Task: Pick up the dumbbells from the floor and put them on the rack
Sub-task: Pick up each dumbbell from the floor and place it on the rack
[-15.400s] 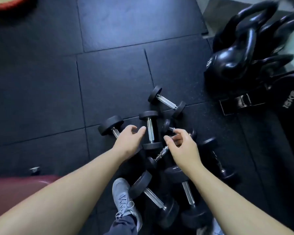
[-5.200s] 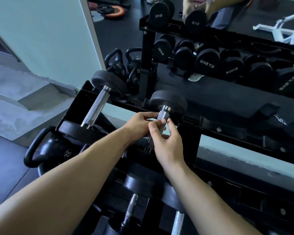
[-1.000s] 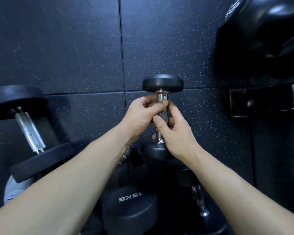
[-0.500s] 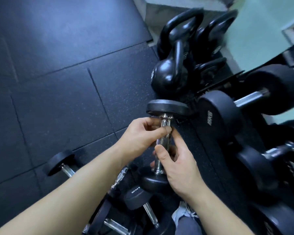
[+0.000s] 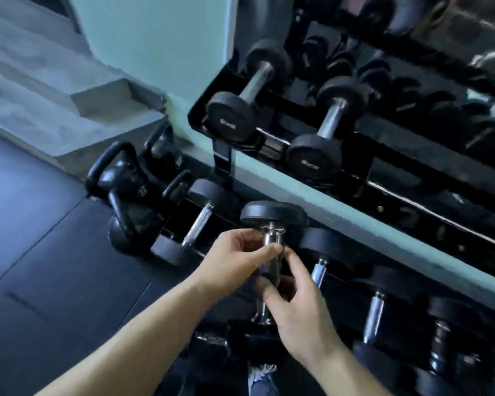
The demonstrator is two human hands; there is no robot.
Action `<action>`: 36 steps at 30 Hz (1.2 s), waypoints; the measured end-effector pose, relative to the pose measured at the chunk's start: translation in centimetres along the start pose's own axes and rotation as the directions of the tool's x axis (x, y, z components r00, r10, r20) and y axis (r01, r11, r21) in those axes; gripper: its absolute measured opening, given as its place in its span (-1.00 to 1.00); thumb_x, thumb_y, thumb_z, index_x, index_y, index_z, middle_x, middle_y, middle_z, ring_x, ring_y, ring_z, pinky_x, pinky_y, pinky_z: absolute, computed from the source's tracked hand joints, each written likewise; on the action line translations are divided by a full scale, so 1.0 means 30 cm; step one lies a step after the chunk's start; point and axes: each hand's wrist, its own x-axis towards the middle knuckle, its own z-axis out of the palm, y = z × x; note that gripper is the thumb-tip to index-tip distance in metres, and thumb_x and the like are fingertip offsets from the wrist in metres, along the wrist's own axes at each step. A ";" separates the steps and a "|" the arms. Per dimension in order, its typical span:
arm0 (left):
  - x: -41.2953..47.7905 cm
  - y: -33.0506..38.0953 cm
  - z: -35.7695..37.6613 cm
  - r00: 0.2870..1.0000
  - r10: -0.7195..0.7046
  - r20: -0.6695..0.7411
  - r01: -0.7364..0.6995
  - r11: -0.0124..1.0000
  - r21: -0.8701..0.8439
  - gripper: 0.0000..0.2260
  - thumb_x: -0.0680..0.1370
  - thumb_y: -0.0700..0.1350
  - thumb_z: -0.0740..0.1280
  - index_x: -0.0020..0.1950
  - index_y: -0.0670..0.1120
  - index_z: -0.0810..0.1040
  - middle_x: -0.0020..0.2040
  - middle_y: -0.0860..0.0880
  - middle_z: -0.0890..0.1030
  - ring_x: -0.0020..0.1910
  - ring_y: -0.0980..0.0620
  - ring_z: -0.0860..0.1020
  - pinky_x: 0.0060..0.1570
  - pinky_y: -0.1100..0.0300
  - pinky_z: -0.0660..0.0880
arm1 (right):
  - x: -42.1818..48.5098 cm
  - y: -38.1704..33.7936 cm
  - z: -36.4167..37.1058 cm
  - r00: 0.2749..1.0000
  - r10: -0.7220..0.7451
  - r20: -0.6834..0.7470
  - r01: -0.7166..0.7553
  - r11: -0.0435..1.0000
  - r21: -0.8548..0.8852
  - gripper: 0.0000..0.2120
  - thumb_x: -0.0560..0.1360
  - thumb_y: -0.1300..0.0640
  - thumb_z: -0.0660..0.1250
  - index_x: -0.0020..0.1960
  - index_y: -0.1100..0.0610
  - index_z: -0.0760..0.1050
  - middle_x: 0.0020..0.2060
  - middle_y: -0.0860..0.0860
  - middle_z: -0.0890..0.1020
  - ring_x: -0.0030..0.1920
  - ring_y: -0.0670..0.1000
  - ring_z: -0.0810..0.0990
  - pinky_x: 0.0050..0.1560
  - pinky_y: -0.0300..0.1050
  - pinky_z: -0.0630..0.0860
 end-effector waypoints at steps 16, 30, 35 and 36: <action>0.625 0.403 0.920 0.959 -0.042 0.281 0.000 0.989 0.150 -0.88 0.55 -0.05 0.51 -0.05 -0.09 0.75 -0.16 -0.12 0.74 -0.20 -0.10 0.71 -0.05 -0.10 0.67 | 0.196 -0.068 -0.986 0.916 0.010 -0.402 0.026 0.996 0.082 -0.64 0.63 0.18 0.37 0.25 -0.26 0.51 -0.08 -0.25 0.75 -0.19 -0.11 0.76 -0.17 -0.40 0.58; 1.051 0.380 0.962 0.984 -0.137 0.115 0.123 0.985 0.123 -0.81 0.56 -0.16 0.51 0.08 -0.27 0.72 -0.09 -0.17 0.71 -0.11 -0.09 0.64 0.05 0.02 0.60 | 0.628 0.018 -1.117 0.936 0.052 -0.347 -0.001 0.990 0.143 -0.64 0.60 0.11 0.42 0.29 -0.22 0.42 -0.08 -0.18 0.71 -0.20 -0.25 0.72 -0.19 -0.44 0.54; 1.120 0.339 0.935 0.981 -0.142 0.133 0.115 0.975 0.192 -0.94 0.55 -0.11 0.52 -0.07 -0.09 0.75 -0.18 -0.05 0.75 -0.23 0.05 0.69 -0.16 0.21 0.65 | 0.693 0.063 -1.101 0.944 0.119 -0.309 -0.068 0.983 0.173 -0.50 0.60 0.02 0.41 0.49 -0.12 0.36 -0.05 0.01 0.77 -0.24 0.00 0.78 -0.13 -0.17 0.68; 1.126 0.331 0.933 0.980 -0.144 0.139 0.116 0.975 0.190 -0.94 0.56 -0.12 0.52 -0.07 -0.09 0.75 -0.20 -0.04 0.75 -0.26 0.07 0.69 -0.21 0.23 0.64 | 0.696 0.069 -1.100 0.945 0.124 -0.302 -0.072 0.982 0.176 -0.50 0.60 0.02 0.41 0.49 -0.13 0.35 -0.05 0.01 0.77 -0.24 0.00 0.78 -0.15 -0.20 0.68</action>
